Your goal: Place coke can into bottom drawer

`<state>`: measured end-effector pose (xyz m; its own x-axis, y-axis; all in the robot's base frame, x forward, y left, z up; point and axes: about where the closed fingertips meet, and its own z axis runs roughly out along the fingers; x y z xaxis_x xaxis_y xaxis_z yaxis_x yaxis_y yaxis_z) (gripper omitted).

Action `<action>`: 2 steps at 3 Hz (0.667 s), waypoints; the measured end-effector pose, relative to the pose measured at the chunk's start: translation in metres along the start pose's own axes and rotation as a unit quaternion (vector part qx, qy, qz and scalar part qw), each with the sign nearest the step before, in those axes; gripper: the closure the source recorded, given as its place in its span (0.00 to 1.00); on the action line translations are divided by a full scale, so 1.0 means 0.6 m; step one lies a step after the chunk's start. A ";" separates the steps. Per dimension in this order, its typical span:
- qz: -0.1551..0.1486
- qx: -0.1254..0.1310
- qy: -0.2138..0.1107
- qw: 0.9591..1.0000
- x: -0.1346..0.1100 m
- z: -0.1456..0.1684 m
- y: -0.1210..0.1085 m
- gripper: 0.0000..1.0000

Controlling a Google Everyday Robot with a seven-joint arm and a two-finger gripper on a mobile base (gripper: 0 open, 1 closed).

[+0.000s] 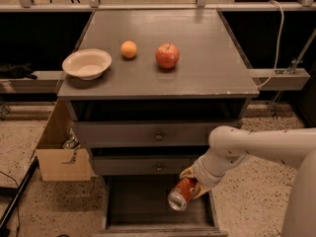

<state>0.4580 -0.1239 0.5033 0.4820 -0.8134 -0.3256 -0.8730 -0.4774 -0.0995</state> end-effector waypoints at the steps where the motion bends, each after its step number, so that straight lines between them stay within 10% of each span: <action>1: -0.018 0.009 -0.041 0.999 0.012 0.051 -0.009 1.00; 2: -0.021 0.014 -0.079 0.997 0.038 0.102 -0.013 1.00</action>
Offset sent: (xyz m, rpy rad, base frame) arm 0.0248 0.0025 -0.1063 0.2426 0.0685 0.0517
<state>0.4711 -0.1181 0.4390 0.5019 -0.7299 -0.4640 -0.8554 -0.4983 -0.1414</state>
